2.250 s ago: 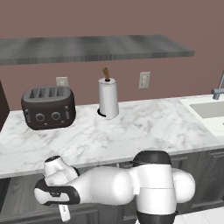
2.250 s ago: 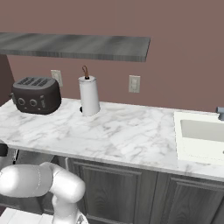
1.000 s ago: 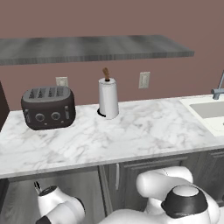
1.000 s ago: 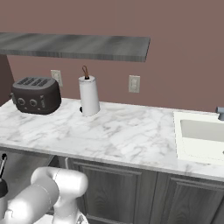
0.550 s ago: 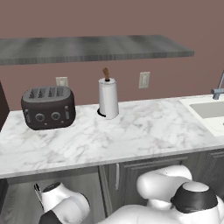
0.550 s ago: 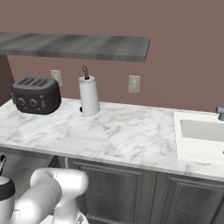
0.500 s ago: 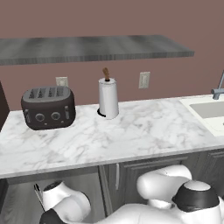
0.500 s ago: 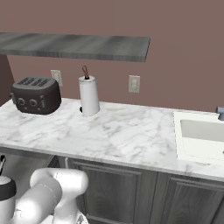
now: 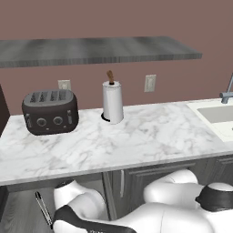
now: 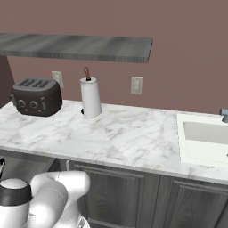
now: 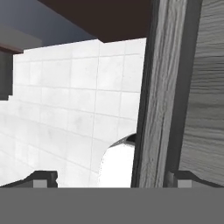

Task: Take the tongs from the drawer on the left and place them on the dining counter next to the tray containing the kebab skewer.

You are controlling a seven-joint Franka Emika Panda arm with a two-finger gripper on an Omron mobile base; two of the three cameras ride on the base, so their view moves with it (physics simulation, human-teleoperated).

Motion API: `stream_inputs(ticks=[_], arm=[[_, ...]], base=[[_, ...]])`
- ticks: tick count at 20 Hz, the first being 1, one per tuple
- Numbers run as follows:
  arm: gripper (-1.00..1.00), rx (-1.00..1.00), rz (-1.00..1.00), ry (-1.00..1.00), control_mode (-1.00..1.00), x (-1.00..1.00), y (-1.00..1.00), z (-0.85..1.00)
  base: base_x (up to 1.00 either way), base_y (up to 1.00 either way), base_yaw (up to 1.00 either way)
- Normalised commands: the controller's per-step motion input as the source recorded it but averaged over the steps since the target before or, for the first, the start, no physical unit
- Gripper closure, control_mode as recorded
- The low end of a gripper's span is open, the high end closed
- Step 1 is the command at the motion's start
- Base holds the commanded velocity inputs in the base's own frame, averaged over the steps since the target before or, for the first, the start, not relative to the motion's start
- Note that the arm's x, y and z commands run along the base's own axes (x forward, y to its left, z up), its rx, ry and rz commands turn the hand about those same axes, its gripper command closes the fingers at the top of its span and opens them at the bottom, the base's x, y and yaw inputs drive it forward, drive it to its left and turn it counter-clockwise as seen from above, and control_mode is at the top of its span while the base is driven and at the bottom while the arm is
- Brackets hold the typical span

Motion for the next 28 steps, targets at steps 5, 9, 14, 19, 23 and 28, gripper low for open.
stream_inputs(ticks=[5,9,14,19,23,28], arm=[[-1.00,0.00,-0.04,0.00,-1.00,0.01,-0.29,0.27],[-1.00,-0.01,-0.06,0.00,-1.00,0.07,-0.30,0.24],[-1.00,-0.04,-0.11,-0.01,-1.00,0.08,-0.20,0.10],[-1.00,-0.06,-0.17,-0.05,-1.00,0.12,-0.12,0.05],[-1.00,-0.05,-0.18,-0.06,-1.00,0.15,-0.08,0.06],[-1.00,-0.05,-0.16,-0.03,-1.00,0.21,-0.03,0.07]], base=[[0.00,0.00,0.00],[0.00,0.00,0.00],[0.00,0.00,0.00],[0.00,0.00,0.00],[0.00,0.00,0.00],[0.00,0.00,0.00]])
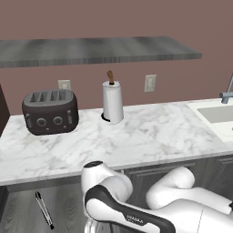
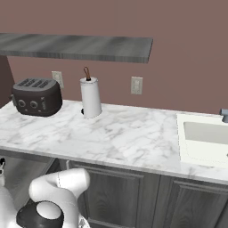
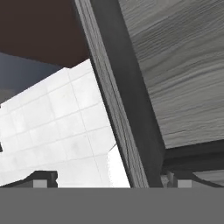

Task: Take the tongs from the drawer on the left and place them on the dining counter next to the tray containing the kebab skewer.

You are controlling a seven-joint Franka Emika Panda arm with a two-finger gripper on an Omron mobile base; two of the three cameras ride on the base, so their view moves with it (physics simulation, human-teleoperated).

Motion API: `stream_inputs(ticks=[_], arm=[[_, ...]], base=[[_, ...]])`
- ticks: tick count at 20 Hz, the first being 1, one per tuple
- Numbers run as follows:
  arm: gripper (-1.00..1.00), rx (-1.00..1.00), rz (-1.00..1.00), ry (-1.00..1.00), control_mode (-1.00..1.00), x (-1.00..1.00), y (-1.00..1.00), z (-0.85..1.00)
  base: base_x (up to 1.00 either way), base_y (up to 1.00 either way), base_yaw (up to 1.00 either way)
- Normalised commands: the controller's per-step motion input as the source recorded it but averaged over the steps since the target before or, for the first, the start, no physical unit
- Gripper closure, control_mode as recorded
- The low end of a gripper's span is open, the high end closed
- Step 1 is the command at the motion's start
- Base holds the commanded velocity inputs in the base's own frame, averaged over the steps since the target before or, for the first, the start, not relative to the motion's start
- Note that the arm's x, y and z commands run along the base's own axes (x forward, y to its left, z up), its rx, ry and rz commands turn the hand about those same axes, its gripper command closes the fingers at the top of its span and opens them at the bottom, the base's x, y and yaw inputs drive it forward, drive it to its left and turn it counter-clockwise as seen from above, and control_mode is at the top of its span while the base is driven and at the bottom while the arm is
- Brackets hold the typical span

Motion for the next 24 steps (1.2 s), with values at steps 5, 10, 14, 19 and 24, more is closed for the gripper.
stream_inputs(ticks=[5,10,14,19,24], arm=[[-1.00,-0.08,-0.18,-0.06,-1.00,0.21,0.00,0.03],[-1.00,-0.09,-0.20,-0.08,-1.00,0.15,0.00,0.00],[-1.00,-0.08,-0.21,-0.10,-1.00,0.16,0.00,0.00],[-1.00,-0.01,-0.13,-0.08,-1.00,0.28,0.00,0.00],[-1.00,0.00,-0.08,-0.05,-1.00,0.31,0.00,0.00]], base=[[0.00,0.00,0.00],[0.00,0.00,0.00],[0.00,0.00,0.00],[0.00,0.00,0.00],[0.00,0.00,0.00]])
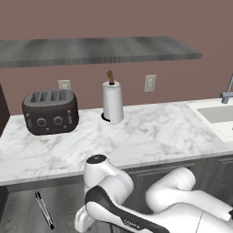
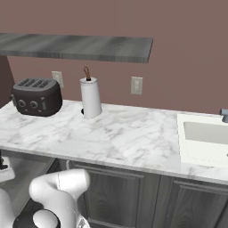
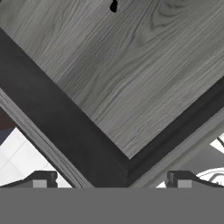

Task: Take the tongs from the drawer on the left and place them on the dining counter next to the tray containing the kebab skewer.

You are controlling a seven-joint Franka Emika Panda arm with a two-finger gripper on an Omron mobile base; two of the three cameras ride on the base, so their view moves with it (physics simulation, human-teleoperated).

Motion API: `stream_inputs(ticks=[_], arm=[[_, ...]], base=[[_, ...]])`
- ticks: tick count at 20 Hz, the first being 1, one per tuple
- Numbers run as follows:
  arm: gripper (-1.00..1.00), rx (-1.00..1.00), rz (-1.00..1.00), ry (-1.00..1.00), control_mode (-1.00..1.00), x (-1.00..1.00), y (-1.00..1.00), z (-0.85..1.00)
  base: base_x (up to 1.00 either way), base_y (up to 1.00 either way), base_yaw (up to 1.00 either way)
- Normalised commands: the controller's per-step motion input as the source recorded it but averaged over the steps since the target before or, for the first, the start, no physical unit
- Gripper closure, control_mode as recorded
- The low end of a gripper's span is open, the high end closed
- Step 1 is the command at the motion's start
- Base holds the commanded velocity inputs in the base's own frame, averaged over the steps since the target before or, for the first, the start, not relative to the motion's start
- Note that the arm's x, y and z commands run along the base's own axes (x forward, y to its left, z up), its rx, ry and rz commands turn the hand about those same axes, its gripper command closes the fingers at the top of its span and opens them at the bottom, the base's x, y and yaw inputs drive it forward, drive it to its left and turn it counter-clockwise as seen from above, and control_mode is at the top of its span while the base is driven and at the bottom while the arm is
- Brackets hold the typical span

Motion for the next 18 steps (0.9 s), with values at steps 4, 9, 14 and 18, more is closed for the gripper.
stream_inputs(ticks=[4,9,14,18], arm=[[-1.00,0.00,-0.03,-0.03,-1.00,0.30,0.00,0.00],[-1.00,0.00,-0.06,-0.08,-1.00,0.24,0.00,0.00],[-1.00,0.00,-0.07,-0.11,-1.00,0.23,0.00,0.00],[-1.00,0.00,-0.09,-0.07,-1.00,0.22,0.04,0.00]], base=[[0.00,0.00,0.00],[0.00,0.00,0.00],[0.00,0.00,0.00],[0.00,0.00,0.00]])
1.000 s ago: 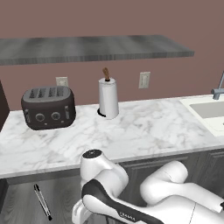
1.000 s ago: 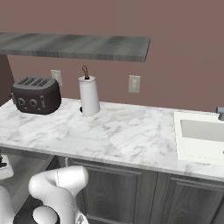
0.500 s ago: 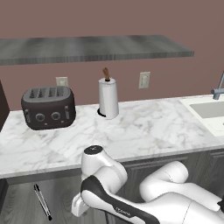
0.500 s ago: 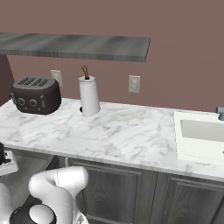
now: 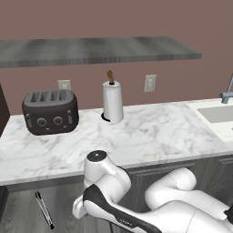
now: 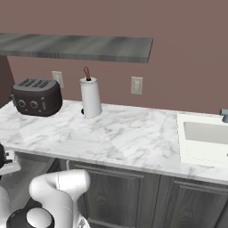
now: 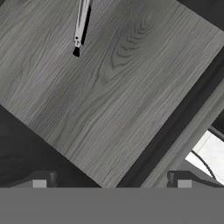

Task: Take the tongs from the drawer on the left and place them on the dining counter next to the tray containing the kebab skewer.

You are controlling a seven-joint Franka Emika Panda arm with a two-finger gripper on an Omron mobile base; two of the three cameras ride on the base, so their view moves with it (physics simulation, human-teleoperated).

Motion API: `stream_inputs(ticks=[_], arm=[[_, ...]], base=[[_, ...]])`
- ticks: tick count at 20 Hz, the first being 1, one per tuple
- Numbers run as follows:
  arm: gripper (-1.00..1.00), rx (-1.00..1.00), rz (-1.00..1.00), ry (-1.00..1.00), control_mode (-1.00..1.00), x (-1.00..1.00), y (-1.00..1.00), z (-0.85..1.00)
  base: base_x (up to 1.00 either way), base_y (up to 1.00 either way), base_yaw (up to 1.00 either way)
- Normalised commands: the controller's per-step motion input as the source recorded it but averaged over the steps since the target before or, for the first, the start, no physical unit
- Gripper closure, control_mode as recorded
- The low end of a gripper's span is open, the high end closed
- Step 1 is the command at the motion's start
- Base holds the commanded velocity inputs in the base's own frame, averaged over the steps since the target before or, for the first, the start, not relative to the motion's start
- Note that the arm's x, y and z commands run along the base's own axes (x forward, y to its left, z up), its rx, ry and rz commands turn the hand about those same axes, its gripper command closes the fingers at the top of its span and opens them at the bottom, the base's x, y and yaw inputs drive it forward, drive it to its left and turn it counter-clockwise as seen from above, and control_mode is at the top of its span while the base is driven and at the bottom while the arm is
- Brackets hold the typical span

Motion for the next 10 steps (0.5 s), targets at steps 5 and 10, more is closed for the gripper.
stream_inputs(ticks=[5,10], arm=[[-1.00,0.00,-0.04,0.00,-1.00,0.16,0.08,-0.05],[-1.00,0.02,0.00,0.00,-1.00,0.04,0.15,-0.03]], base=[[0.00,0.00,0.00],[0.00,0.00,0.00]])
